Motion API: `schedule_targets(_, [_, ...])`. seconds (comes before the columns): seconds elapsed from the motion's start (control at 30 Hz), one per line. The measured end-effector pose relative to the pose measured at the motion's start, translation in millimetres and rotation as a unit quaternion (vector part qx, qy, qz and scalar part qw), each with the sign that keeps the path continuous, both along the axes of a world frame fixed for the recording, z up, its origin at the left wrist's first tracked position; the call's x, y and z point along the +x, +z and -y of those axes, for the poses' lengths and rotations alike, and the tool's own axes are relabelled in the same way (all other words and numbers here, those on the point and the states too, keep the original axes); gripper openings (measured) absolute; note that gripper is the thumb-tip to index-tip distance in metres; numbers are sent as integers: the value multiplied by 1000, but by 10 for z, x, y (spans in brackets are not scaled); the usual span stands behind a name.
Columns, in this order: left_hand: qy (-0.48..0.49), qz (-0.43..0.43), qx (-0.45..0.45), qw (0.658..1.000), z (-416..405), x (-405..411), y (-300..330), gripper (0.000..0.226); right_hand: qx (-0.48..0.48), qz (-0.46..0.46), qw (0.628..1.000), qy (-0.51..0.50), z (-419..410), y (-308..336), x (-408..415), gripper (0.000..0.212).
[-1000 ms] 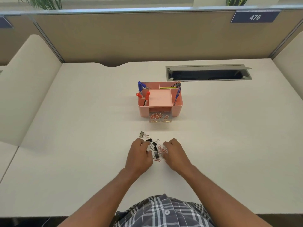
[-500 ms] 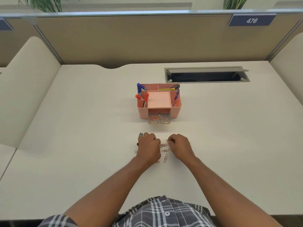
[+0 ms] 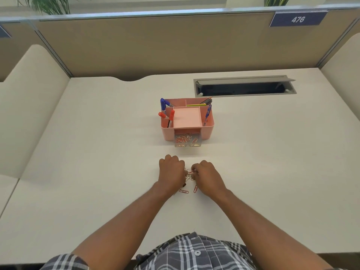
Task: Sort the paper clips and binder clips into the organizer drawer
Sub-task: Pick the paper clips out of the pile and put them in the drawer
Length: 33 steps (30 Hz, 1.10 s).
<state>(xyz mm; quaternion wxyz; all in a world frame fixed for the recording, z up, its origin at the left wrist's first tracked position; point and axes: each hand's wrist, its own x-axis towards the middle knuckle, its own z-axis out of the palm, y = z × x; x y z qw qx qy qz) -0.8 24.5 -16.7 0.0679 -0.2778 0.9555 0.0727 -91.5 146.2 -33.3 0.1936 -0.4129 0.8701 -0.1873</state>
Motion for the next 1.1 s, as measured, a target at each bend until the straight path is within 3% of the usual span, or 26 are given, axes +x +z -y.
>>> schedule_targets(0.2, [-26, 15, -6, 1000, -45, -76, 26, 13, 4, -8, 1000, 8, 20, 19, -56, 15])
schedule_targets(0.4, [-29, -4, 9, 1000, -26, -52, 7, 20, -6, 57, 998, -29, -20, 91, -174, 15])
schedule_targets(0.53, [19, -57, 82, 995, 25, -47, 40, 18, -47, 133, 985, -101, -55, 128, -225, 12])
schedule_targets(0.67, [96, -128, 188, 969, 100, -11, 67, 15, -59, 162, 978, -119, -81, 194, -248, 20])
schedule_targets(0.8, [139, -205, 239, 939, 152, 23, 166, 13, -86, 160, 976, -120, -41, 327, -247, 14])
schedule_targets(0.97, [105, -330, 204, 916, 267, -106, 434, 12, -187, 110, 968, -124, 214, 716, -325, 14])
schedule_targets(1.1, [84, -335, 177, 921, 400, -320, 580, 16, -179, 30, 979, -95, 514, 903, -462, 12])
